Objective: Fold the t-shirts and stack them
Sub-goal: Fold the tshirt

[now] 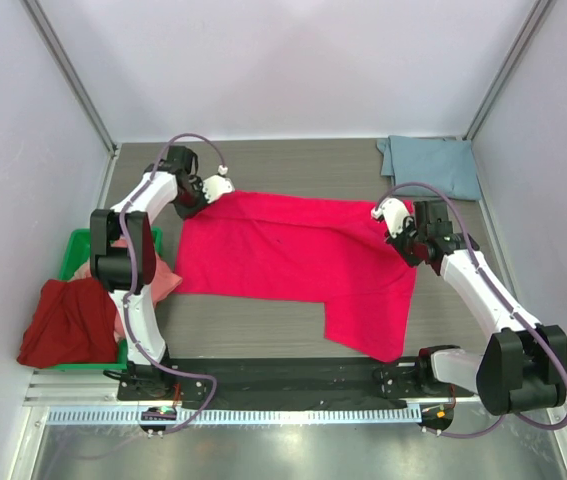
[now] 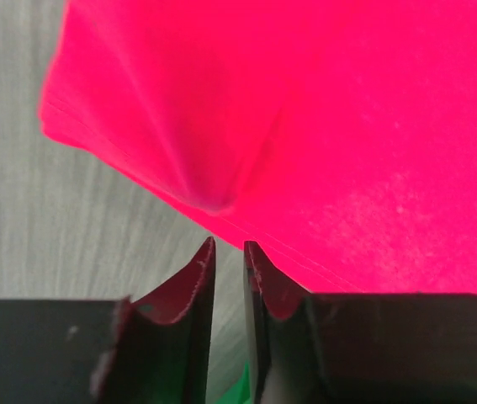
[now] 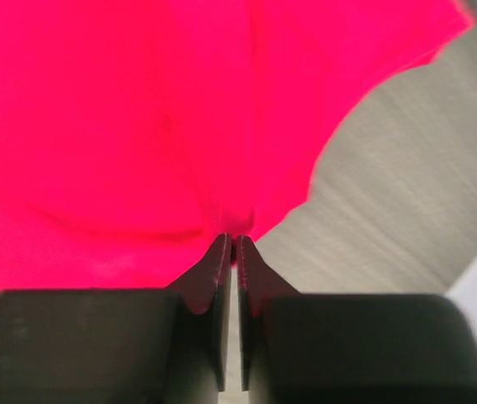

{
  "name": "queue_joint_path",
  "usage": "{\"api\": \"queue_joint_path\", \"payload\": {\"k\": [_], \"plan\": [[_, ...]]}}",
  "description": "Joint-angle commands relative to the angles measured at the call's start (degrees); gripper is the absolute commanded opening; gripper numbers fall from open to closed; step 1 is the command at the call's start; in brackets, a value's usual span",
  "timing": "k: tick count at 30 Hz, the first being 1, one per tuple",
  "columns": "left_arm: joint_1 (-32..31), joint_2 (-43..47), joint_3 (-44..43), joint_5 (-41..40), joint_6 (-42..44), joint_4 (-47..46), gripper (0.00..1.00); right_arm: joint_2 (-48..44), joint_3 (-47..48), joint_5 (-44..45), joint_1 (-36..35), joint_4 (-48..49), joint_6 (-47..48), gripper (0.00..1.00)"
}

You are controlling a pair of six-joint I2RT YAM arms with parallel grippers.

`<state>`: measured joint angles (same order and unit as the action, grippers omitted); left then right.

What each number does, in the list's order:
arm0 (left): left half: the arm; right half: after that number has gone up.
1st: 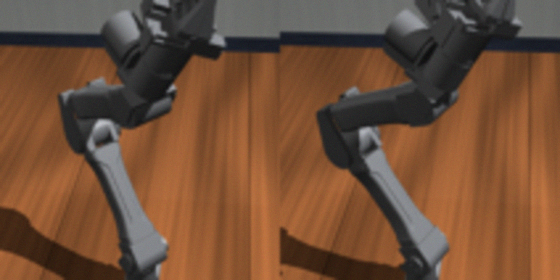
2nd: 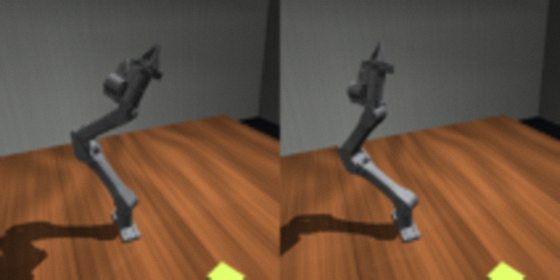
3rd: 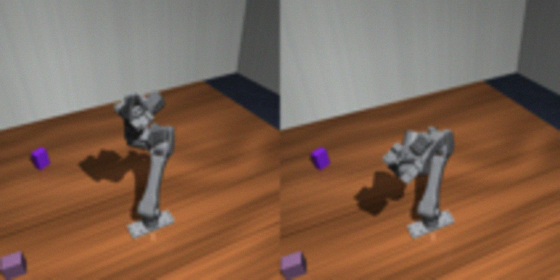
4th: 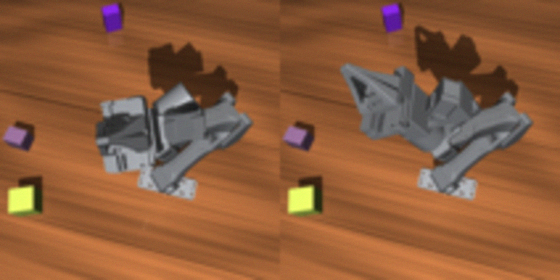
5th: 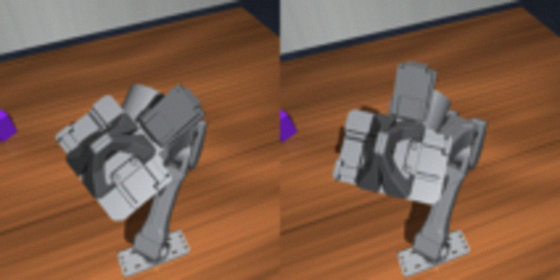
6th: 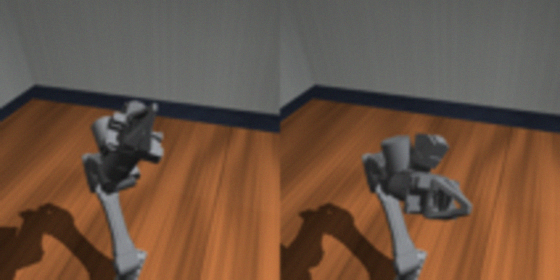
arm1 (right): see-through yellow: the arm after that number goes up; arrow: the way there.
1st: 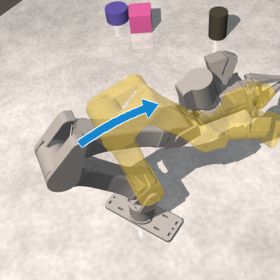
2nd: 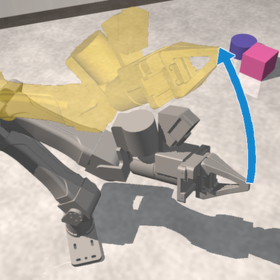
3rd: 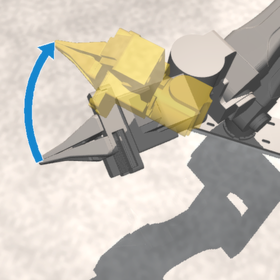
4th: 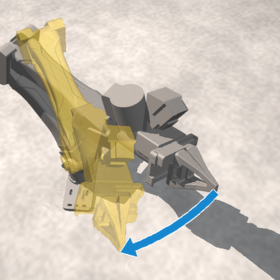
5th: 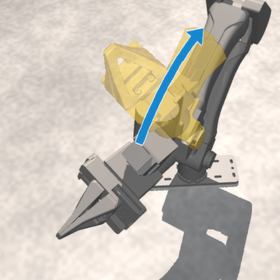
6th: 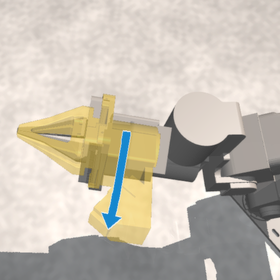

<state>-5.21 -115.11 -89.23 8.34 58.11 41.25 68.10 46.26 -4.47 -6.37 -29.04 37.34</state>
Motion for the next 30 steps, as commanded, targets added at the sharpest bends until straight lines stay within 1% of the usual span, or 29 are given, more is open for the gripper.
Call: {"api": "queue_joint_path", "payload": {"k": [1,3,5,6,7,8,9,10,11,12,13,14,15,16,17,19,21,24,30], "plan": [[1.1,3.0,0.2,-2.1,0.4,1.6,0.21,-2.1,1.4,-4.8,0.0,-8.9,-1.7,0.18],[1.8,4.9,-0.3,-1.1,-0.4,1.8,0.28,-4.0,3.2,-4.8,0.0,-10.6,-1.9,0.24],[2.2,6.3,-0.4,0.0,-2.0,-0.8,0.34,-4.5,4.5,-5.4,0.0,-9.6,-1.0,0.29],[2.2,6.8,-0.5,0.4,-2.8,-3.2,0.35,-4.0,5.0,-7.0,0.0,-7.7,-0.8,0.32],[2.2,6.5,-0.9,0.6,-3.8,-4.1,0.37,-1.4,5.7,-7.8,0.0,-6.8,-1.0,0.33],[2.1,5.7,-3.2,0.4,-5.0,-4.3,0.38,0.5,7.8,-8.7,0.0,-6.3,-1.4,0.33],[2.0,4.6,-5.1,-0.4,-8.8,-4.2,0.38,2.7,9.2,-9.5,0.0,-5.6,-1.8,0.34],[1.7,1.2,-7.4,-1.4,-10.5,-1.5,0.37,8.4,10.8,-11.2,0.0,-5.6,-2.8,0.34],[1.7,-0.6,-13.5,-1.6,-12.6,1.2,0.36,11.0,14.0,-12.2,0.0,-5.6,-3.1,0.34],[1.8,-3.2,-17.2,-1.2,-15.8,4.4,0.35,14.2,15.8,-13.2,0.0,-5.9,-3.3,0.33],[2.1,-7.5,-20.9,-0.1,-17.0,12.5,0.33,16.8,17.5,-16.0,0.0,-6.4,-3.4,0.33],[2.3,-9.7,-27.6,2.2,-18.5,16.1,0.3,22.4,21.5,-17.3,0.0,-7.1,-2.9,0.33],[2.5,-11.3,-30.4,3.7,-21.1,21.9,0.29,24.6,23.4,-18.8,0.0,-9.1,-2.7,0.33],[3.0,-13.9,-32.7,5.4,-21.8,24.3,0.29,26.8,25.1,-19.6,0.1,-9.5,-2.8,0.32],[3.2,-14.4,-35.0,6.5,-22.7,25.8,0.28,30.6,27.8,-21.1,0.0,-9.8,-2.7,0.33],[3.4,-14.5,-35.0,8.2,-24.4,27.0,0.27,33.8,30.2,-22.1,0.0,-9.6,-2.6,0.33],[3.4,-12.8,-31.5,8.4,-25.2,24.7,0.27,37.8,33.5,-22.3,0.1,-9.6,-2.7,0.33],[3.4,-9.7,-26.0,8.2,-26.4,21.5,0.26,41.5,36.7,-22.3,0.0,-9.5,-2.2,0.33],[3.4,-7.8,-22.0,8.5,-28.5,19.7,0.26,46.0,40.7,-22.4,0.0,-9.2,-2.0,0.33]]}}
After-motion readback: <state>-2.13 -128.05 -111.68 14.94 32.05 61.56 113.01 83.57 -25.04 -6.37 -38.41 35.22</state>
